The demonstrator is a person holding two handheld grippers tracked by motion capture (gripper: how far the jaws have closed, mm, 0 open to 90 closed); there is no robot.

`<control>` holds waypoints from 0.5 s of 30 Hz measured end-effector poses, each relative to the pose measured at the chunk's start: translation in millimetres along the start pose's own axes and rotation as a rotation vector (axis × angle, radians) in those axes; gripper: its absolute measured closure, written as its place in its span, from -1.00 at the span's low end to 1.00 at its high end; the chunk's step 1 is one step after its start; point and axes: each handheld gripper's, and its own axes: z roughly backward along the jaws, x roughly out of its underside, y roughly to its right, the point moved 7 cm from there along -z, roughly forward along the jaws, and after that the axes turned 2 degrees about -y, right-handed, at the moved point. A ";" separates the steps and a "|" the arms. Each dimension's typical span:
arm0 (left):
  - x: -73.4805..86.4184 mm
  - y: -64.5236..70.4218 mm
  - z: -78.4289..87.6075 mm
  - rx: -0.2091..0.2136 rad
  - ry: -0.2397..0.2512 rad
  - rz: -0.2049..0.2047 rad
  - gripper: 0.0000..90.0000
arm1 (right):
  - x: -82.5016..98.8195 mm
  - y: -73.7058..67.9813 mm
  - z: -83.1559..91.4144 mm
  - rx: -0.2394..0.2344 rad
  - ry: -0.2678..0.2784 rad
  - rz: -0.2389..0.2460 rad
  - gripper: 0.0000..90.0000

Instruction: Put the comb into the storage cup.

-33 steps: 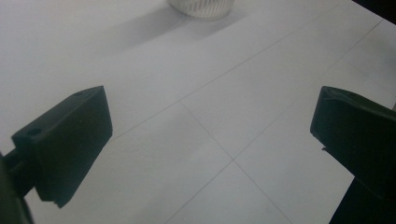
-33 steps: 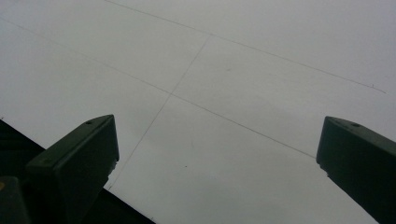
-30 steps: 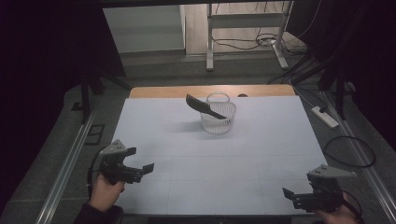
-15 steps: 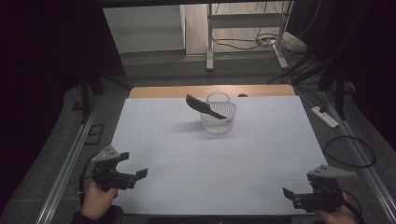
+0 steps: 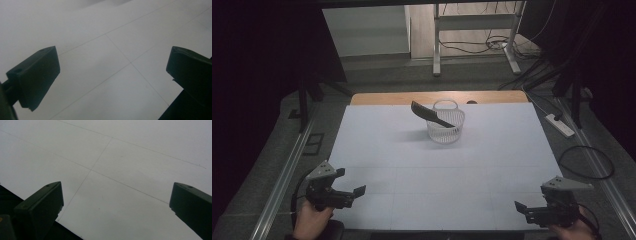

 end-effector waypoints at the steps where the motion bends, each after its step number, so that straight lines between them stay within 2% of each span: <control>1: 0.9 0.1 0.3 -0.011 -0.003 -0.003 -1.00 | 0.0 0.0 0.0 0.000 0.000 0.000 -1.00; 15: 9.3 0.2 3.4 -0.049 -0.038 -0.009 -1.00 | -0.3 -0.1 -0.2 0.004 -0.001 0.003 -1.00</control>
